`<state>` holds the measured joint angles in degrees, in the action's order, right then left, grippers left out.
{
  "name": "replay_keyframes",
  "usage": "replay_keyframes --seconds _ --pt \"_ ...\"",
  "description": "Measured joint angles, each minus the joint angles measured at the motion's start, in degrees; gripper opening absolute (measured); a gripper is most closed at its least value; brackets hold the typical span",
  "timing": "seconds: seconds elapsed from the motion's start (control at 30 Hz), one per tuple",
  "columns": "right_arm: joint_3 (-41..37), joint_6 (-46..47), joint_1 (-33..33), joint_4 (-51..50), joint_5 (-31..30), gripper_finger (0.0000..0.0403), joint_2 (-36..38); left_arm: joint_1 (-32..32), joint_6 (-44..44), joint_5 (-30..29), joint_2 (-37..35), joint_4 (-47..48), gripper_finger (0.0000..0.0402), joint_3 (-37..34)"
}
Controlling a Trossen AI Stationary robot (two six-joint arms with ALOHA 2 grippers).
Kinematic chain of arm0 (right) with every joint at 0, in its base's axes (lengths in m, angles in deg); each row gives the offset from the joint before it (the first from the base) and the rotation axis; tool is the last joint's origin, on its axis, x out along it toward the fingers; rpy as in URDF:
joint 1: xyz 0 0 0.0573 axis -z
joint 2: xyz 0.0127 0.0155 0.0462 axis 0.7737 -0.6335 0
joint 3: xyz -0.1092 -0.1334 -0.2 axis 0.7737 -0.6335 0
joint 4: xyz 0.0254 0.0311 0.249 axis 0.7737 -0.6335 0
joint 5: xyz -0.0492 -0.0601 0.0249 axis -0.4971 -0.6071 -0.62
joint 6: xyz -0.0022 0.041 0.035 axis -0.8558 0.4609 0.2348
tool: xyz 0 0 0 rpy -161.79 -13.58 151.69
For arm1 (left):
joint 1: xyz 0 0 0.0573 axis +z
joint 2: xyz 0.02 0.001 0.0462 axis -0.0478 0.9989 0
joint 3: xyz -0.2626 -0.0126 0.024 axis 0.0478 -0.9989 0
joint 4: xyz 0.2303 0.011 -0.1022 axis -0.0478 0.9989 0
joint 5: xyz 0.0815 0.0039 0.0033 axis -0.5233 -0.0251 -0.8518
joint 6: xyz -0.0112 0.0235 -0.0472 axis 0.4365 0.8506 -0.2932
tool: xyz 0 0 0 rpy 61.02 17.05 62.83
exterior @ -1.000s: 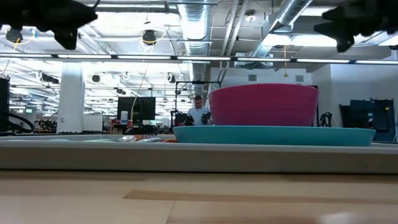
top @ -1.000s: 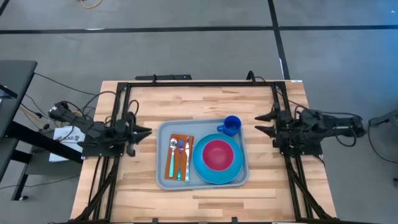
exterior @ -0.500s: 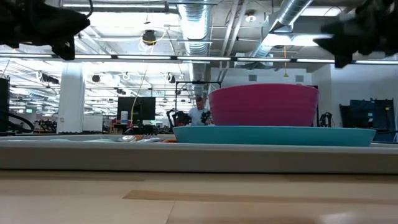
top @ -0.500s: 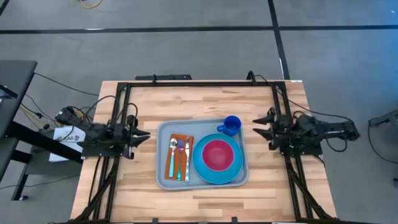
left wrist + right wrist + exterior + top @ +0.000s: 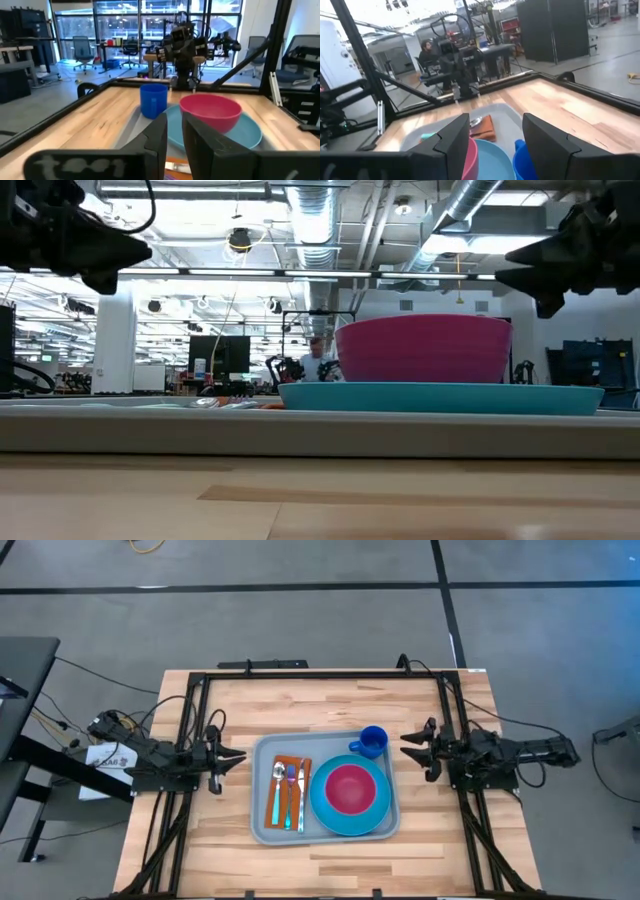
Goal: Set up tray
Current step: Return to Home Position
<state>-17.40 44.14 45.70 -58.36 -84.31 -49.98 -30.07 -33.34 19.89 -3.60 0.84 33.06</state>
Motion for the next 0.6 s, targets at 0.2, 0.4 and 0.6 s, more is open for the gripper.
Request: replay_keyframes --seconds 0.2,0.4,0.6 --pt "0.0 0.0 0.0 -0.1 -0.1 0.0177 0.0 0.0 -0.9 -0.4 2.4 0.0 0.0048 0.0" --pt "-0.1 0.1 0.0 -0.1 -0.1 0.0177 0.0 0.0 -0.8 -0.3 3.0 0.0 0.0048 0.0" --pt "-0.1 0.1 0.0 -0.1 -0.1 0.0177 0.0 0.0 -0.2 -0.3 3.0 0.1 0.0048 0.0"
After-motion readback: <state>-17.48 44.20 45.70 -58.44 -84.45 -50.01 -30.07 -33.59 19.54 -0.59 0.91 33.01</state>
